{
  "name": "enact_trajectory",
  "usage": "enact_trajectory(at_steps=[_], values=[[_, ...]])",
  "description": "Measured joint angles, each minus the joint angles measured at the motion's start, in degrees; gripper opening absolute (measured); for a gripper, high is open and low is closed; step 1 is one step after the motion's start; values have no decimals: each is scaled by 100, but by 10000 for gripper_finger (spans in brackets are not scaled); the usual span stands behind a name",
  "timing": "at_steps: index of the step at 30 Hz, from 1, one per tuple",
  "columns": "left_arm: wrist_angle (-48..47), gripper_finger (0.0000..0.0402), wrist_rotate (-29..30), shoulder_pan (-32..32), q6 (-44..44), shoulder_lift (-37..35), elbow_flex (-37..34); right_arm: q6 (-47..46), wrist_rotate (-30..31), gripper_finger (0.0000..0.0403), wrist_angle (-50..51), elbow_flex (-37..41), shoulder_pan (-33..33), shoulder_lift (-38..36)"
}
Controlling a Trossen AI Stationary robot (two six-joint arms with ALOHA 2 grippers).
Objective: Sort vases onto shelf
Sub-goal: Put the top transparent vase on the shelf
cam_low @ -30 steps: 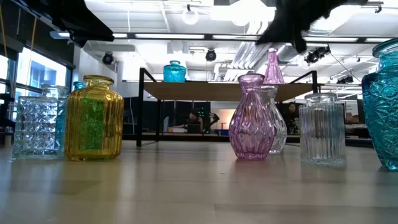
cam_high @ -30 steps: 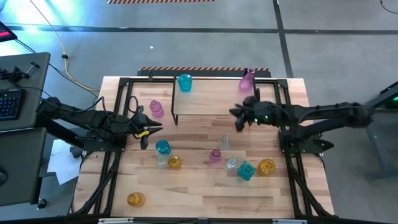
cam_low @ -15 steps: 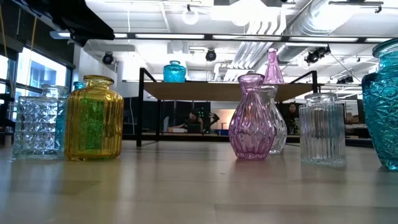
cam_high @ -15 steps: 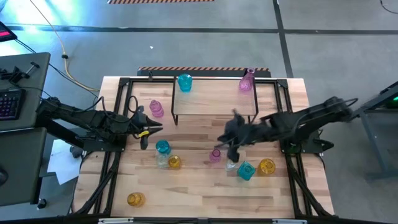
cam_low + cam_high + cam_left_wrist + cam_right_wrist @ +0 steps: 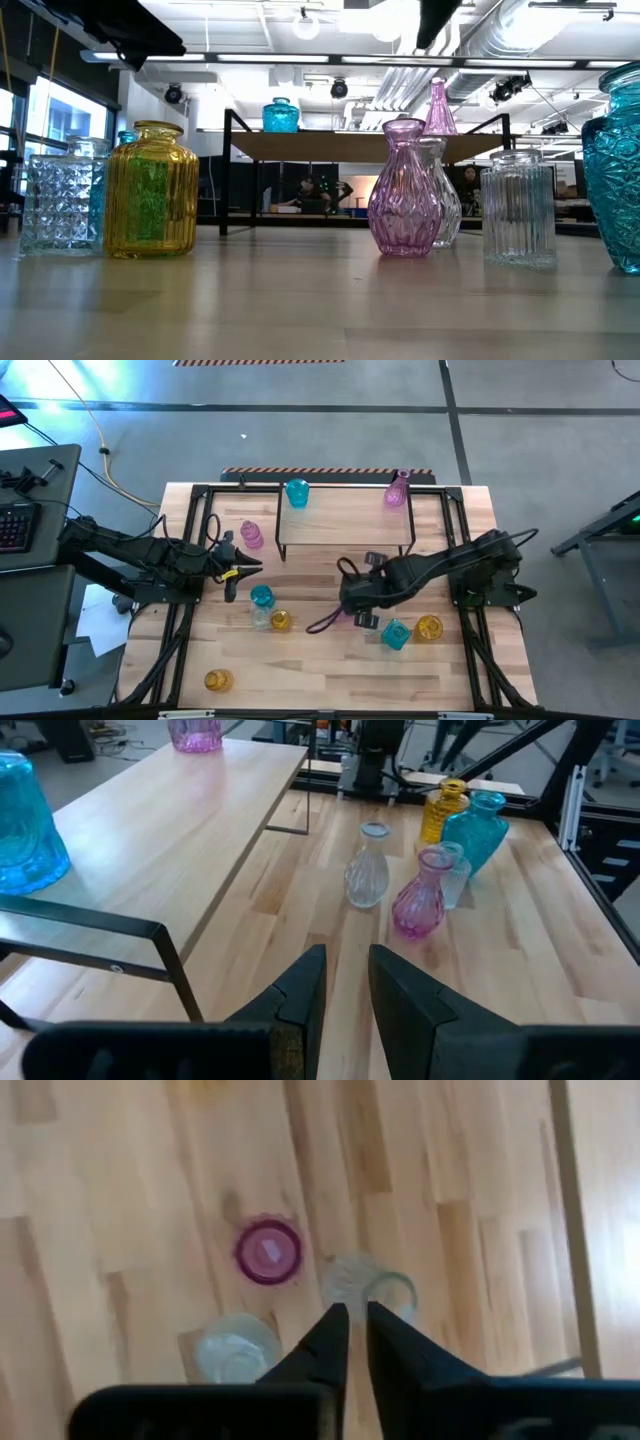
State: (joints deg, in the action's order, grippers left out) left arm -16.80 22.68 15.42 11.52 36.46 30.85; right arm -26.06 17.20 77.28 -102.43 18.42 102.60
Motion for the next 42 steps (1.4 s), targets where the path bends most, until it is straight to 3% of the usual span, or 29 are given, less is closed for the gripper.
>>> enact_trajectory(at_steps=[10, 14, 22, 33, 42], values=[[8, 72, -9, 0, -128, -2, 0, -405, 246, 195, -1, 895, -181, -353], [32, 72, -9, 2, -128, 0, 0, -394, 479, 232, -59, 1337, -258, -385], [42, 72, -4, 0, -128, -2, 0, -359, 558, 227, -721, 1873, -416, -453], [37, 72, -4, 1, -125, 0, 0, 382, -285, 202, -1490, 1937, -337, -456], [39, 72, -4, 2, -121, 0, 0, 557, -417, 201, -1794, 2188, -333, -456]])
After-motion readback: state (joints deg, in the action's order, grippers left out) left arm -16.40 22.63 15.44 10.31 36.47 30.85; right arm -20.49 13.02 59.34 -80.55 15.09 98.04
